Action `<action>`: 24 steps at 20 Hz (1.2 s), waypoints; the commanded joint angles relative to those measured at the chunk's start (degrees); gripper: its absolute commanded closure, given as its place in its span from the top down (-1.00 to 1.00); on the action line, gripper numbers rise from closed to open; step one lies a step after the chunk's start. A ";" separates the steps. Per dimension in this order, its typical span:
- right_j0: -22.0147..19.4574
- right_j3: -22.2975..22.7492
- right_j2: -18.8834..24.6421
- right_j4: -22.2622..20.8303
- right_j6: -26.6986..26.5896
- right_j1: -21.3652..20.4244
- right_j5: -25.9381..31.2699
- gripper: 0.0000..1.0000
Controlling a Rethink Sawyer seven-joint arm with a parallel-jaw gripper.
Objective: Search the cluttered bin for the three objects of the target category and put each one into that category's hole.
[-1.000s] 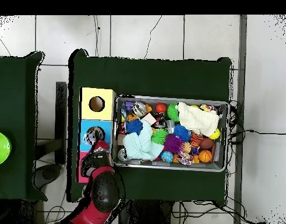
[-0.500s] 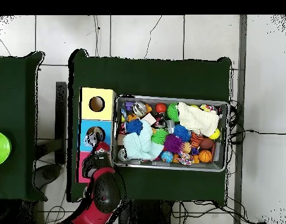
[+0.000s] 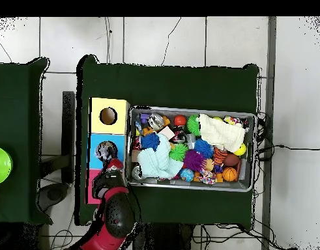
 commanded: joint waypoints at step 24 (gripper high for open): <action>-0.34 -0.73 10.32 2.88 -0.35 -0.65 3.99 -1.00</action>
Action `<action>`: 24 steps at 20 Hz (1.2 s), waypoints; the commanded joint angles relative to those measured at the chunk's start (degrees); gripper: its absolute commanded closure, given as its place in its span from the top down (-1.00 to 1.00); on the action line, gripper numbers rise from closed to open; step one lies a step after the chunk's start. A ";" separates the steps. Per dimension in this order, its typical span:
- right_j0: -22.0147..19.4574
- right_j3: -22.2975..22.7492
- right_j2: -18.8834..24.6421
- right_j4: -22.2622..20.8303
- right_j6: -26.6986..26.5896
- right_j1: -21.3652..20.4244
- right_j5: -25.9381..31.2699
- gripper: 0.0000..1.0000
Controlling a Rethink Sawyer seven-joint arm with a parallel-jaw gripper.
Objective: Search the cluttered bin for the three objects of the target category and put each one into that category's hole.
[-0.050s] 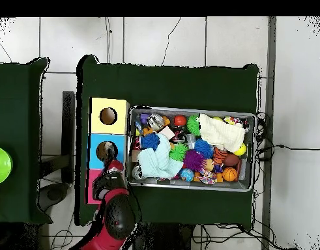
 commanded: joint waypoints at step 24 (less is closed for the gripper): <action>2.04 -2.03 7.24 2.77 4.16 1.31 3.03 -1.00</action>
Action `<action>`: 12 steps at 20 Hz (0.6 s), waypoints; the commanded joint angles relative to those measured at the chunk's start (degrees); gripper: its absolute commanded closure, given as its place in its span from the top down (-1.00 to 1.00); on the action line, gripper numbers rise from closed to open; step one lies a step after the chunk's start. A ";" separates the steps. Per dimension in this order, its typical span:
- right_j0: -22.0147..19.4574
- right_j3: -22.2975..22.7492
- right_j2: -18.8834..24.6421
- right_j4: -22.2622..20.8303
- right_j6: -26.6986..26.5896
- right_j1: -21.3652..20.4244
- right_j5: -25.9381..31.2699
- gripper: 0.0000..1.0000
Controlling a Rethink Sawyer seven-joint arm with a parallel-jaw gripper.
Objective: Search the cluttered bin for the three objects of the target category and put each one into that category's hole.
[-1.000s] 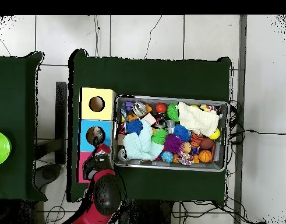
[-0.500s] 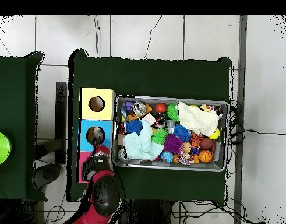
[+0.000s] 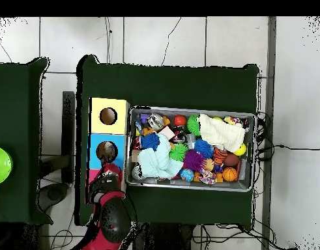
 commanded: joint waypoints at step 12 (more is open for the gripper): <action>0.99 -2.29 6.35 2.56 5.54 1.57 2.82 -1.00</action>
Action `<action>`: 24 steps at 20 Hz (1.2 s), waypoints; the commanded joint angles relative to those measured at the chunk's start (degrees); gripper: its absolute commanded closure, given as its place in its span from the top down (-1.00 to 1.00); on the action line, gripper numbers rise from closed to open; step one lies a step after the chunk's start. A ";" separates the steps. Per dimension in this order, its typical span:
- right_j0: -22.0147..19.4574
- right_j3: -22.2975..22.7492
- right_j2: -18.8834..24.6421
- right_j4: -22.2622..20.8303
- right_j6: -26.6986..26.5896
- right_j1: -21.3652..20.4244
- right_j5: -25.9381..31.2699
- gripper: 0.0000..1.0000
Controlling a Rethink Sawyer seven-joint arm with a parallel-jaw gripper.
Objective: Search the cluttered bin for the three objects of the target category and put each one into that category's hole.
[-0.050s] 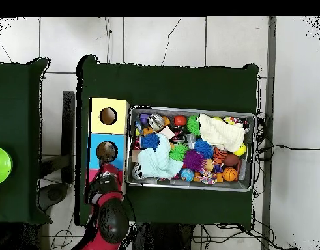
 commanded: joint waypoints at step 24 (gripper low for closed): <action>0.43 1.77 5.04 2.19 5.72 -2.29 4.44 1.00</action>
